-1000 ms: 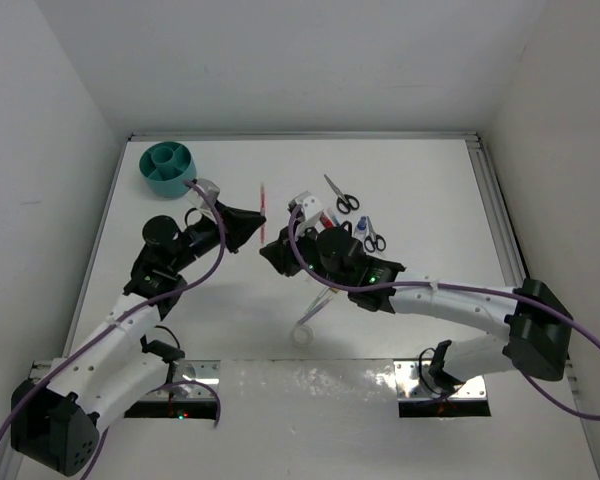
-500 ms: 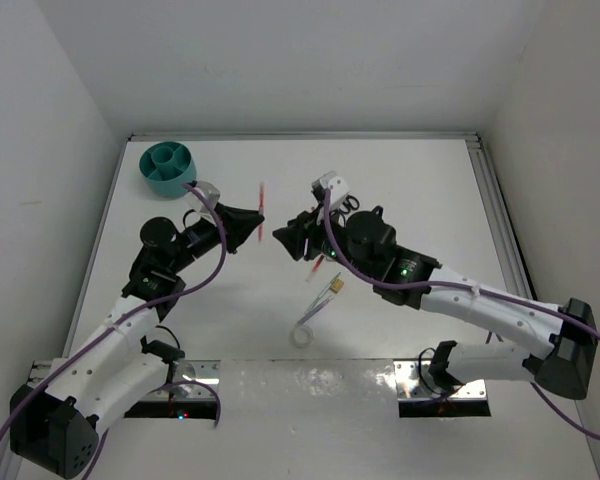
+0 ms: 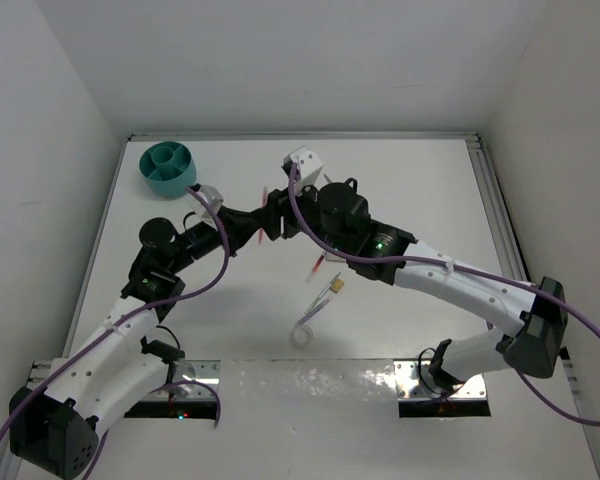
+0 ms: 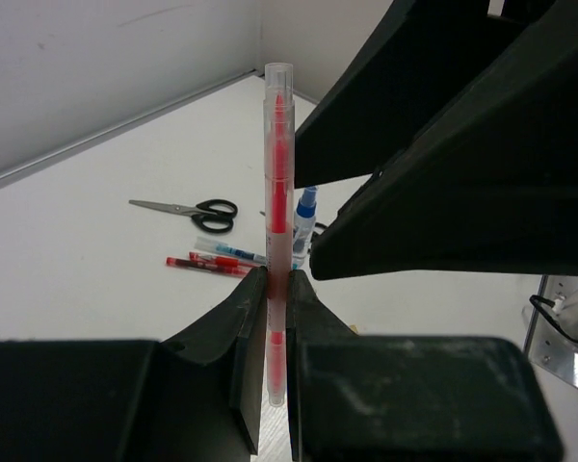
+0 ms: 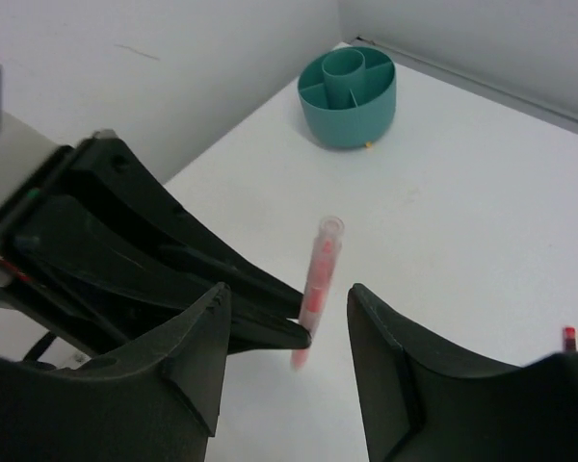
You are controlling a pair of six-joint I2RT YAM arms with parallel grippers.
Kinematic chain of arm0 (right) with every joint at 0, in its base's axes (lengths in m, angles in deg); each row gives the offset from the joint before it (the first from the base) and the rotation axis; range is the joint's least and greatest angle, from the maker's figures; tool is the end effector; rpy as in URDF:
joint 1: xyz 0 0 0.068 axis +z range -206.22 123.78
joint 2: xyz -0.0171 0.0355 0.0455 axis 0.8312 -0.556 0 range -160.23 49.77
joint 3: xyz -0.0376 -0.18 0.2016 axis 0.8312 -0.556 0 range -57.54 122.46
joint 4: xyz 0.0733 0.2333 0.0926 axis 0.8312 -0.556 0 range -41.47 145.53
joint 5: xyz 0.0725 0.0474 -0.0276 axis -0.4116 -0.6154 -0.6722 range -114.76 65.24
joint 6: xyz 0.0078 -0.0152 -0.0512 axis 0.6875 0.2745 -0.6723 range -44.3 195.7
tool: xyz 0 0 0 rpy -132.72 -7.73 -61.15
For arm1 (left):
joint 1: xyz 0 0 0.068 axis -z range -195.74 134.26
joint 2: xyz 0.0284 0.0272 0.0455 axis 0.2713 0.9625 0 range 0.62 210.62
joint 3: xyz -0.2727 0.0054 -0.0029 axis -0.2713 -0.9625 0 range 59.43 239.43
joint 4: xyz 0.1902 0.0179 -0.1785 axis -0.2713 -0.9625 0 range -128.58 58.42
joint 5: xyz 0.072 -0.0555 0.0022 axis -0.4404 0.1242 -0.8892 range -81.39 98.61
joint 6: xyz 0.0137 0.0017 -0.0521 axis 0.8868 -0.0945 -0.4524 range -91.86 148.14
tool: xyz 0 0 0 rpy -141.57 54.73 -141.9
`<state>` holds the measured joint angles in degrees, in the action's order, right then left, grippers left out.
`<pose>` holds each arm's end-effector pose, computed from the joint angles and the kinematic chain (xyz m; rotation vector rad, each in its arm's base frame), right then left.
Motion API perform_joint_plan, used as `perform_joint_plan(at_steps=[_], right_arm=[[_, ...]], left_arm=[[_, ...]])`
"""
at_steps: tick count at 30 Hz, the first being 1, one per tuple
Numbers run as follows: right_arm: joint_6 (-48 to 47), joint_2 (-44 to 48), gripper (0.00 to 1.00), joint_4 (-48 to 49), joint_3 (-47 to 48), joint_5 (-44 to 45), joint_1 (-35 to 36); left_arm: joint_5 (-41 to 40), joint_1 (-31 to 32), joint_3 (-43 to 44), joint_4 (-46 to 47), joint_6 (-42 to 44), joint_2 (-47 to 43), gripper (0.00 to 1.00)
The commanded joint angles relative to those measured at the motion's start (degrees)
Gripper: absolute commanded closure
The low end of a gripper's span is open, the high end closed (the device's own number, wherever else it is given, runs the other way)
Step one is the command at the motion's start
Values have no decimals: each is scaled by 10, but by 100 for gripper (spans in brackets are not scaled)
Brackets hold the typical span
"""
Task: Sort the stationery into containers
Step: Close the pen cap on the pen.
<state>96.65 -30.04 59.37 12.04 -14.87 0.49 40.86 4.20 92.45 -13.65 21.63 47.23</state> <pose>0.1882 0.2754 0.3767 -0.4090 1.7092 0.8642 0.1765 -0.0841 0.3140 0.6350 1.4235 -0.7861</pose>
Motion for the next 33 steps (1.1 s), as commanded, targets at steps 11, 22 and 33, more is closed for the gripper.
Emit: perform_joint_plan(at_steps=[11, 22, 33], right_arm=[[15, -3, 67, 48, -20, 16, -5], [32, -27, 85, 65, -17, -1, -6], [46, -6, 100, 82, -37, -7, -9]], left_arm=[[3, 3, 18, 32, -1, -8, 100], [-8, 5, 14, 42, -10, -7, 100], [-4, 12, -2, 22, 39, -5, 47]])
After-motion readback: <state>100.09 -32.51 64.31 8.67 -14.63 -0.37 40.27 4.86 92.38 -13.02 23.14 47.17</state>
